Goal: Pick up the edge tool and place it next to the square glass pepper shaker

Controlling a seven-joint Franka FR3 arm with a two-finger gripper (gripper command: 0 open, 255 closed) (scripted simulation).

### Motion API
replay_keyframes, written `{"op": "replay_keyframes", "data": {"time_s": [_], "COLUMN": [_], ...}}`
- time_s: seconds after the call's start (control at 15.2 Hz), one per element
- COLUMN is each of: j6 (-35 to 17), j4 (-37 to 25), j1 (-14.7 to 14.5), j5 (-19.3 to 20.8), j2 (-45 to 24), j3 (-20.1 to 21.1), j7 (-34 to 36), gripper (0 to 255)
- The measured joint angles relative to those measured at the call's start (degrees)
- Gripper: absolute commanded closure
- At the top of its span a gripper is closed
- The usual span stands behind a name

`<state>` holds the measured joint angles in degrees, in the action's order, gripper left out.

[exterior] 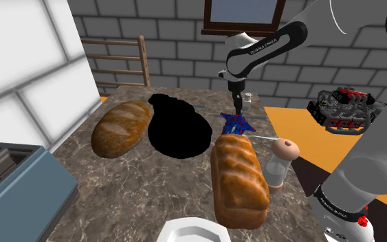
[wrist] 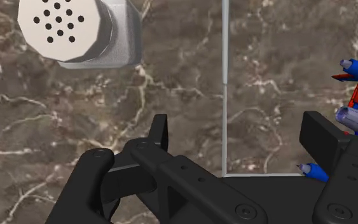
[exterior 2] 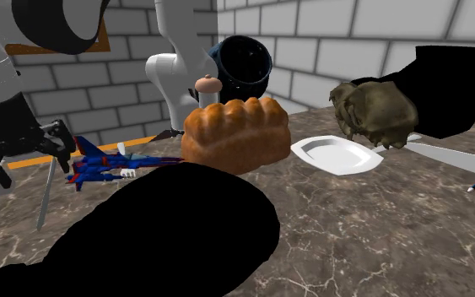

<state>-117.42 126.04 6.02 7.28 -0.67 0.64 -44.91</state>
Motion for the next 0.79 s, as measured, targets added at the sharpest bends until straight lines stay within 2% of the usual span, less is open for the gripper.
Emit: {"op": "replay_keyframes", "data": {"time_s": [0.13, 0.4, 0.79], "j6": [0.9, 6.4, 7.3], "j4": [-0.7, -4.8, -5.4], "j1": [0.0, -0.4, -0.4], "j5": [-0.1, -0.5, -0.6], "j2": [0.3, 1.6, 1.8], "j3": [0.0, 0.4, 0.4], "j7": [-0.1, -0.2, -0.3], "gripper": [0, 0, 0]}}
